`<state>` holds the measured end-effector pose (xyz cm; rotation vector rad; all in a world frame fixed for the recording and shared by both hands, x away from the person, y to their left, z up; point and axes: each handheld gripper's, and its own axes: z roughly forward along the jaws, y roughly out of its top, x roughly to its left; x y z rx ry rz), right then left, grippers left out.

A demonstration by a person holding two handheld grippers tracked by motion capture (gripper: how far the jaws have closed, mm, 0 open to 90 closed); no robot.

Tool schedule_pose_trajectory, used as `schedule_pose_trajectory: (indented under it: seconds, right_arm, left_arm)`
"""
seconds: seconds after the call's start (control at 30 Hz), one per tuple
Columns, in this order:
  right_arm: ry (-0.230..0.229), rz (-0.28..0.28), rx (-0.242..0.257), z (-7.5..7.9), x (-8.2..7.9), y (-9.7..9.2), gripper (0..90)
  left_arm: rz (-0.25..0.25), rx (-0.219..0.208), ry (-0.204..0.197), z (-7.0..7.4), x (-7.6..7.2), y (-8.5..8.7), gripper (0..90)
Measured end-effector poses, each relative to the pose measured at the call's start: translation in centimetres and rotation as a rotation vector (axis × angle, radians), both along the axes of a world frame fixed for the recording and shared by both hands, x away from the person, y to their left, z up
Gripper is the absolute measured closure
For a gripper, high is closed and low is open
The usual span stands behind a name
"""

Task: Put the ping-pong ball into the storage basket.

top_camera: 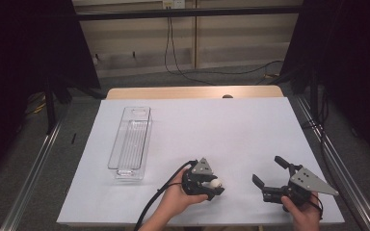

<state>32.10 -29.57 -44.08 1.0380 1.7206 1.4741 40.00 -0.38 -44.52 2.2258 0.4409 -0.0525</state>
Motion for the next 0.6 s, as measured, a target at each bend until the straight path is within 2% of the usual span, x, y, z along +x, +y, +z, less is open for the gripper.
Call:
schedule_pose_trajectory:
  seconds: [0.2, 0.27, 0.3, 0.43, 0.47, 0.5, 0.57, 0.6]
  right_arm:
    - [-0.001, 0.001, -0.001, 0.0, 0.0, 0.02, 0.7]
    - [-0.002, 0.0, -0.001, 0.01, 0.0, 0.0, 0.7]
    - [-0.001, 0.001, -0.001, 0.01, 0.0, 0.0, 0.7]
    - [-0.004, 0.001, -0.003, 0.01, 0.01, 0.0, 0.7]
    - [-0.003, 0.001, -0.002, 0.01, 0.0, 0.01, 0.7]
    - [-0.004, 0.0, -0.003, 0.01, 0.01, 0.03, 0.7]
    - [-0.005, 0.008, -0.005, -0.01, 0.06, 0.05, 0.7]
    - [0.001, 0.012, -0.005, 0.01, 0.03, 0.05, 0.7]
  left_arm:
    - [-0.003, -0.006, 0.015, 0.2, 0.01, 0.17, 51.2]
    - [0.003, -0.026, 0.022, 0.17, -0.06, 0.17, 51.2]
    - [0.003, -0.014, 0.028, 0.32, -0.04, 0.26, 51.2]
    - [0.011, -0.028, 0.038, 0.4, 0.17, 0.55, 51.2]
    - [0.03, -0.004, 0.02, 0.55, 0.15, 0.62, 51.2]
    - [0.017, -0.024, 0.036, 0.51, 0.3, 0.77, 51.2]
    - [0.014, -0.014, 0.045, 0.66, 0.36, 0.94, 51.2]
    - [0.014, -0.032, 0.047, 0.63, 0.38, 0.97, 51.2]
